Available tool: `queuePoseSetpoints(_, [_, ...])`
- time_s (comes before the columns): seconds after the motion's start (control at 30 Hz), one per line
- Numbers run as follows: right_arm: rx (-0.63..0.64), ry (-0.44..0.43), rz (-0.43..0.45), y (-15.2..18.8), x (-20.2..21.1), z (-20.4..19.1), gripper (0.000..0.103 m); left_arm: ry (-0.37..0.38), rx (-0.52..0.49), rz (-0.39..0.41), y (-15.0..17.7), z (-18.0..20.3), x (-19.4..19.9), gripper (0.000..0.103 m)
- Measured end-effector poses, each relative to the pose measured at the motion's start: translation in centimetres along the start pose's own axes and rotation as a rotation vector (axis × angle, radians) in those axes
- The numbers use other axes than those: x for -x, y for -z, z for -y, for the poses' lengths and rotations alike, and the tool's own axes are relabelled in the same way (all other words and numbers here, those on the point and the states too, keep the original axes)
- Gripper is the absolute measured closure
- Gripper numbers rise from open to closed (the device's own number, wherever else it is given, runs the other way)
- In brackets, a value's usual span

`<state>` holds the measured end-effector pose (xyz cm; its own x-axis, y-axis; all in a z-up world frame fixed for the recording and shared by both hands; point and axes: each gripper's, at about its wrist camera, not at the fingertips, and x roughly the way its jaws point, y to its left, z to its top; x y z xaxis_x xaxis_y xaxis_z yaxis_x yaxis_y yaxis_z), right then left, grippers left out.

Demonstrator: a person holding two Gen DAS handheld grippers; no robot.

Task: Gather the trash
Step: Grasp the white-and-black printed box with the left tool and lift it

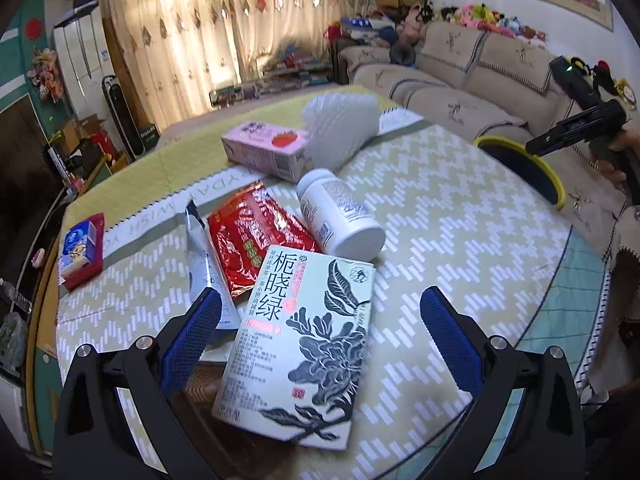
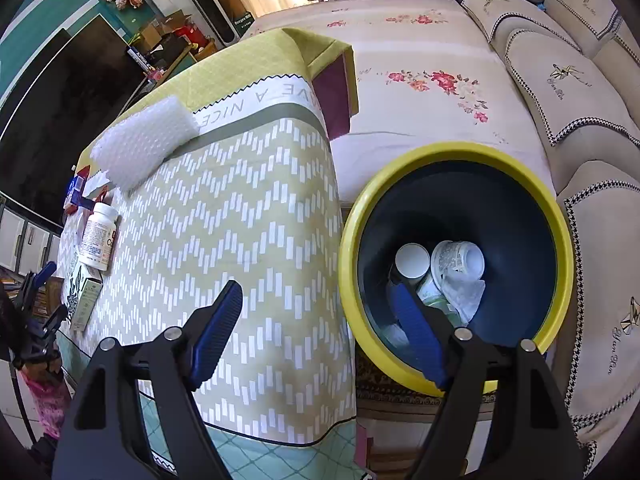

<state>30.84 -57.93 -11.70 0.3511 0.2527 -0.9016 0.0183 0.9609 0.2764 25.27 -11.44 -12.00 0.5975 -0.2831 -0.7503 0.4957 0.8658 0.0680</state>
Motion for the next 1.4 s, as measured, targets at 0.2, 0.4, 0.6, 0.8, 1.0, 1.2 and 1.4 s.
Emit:
queuePoseSetpoints(0.2, [-0.01,-0.004,-0.014,0.1,-0.8,0.7,0.029,-0.029,-0.042,-0.083,-0.3,0.2,-2.6,0.005])
queuePoseSetpoints(0.4, [-0.015,-0.009,-0.033,0.6,-1.7,1.2,0.029,-0.052,-0.054,-0.139,-0.3,0.2,-4.3,0.005])
queuePoseSetpoints(0.6, [-0.018,-0.019,-0.041,0.9,-2.1,1.4,0.028,-0.082,-0.093,-0.153,-0.1,1.8,-4.5,0.016])
queuePoseSetpoints(0.8, [-0.012,-0.031,-0.047,1.5,-2.3,1.3,0.028,-0.081,-0.104,-0.161,0.3,3.4,-3.6,0.021])
queuePoseSetpoints(1.0, [-0.017,-0.033,-0.046,2.3,-2.2,1.5,0.028,-0.097,-0.101,-0.166,1.0,4.6,-3.4,0.027])
queuePoseSetpoints(1.2, [-0.018,-0.041,-0.032,3.0,-1.6,1.8,0.028,-0.08,-0.051,-0.135,1.2,4.6,-2.0,0.029])
queuePoseSetpoints(1.4, [-0.022,-0.048,-0.016,3.6,-1.0,2.1,0.028,-0.037,-0.021,-0.052,1.5,4.6,1.8,0.029])
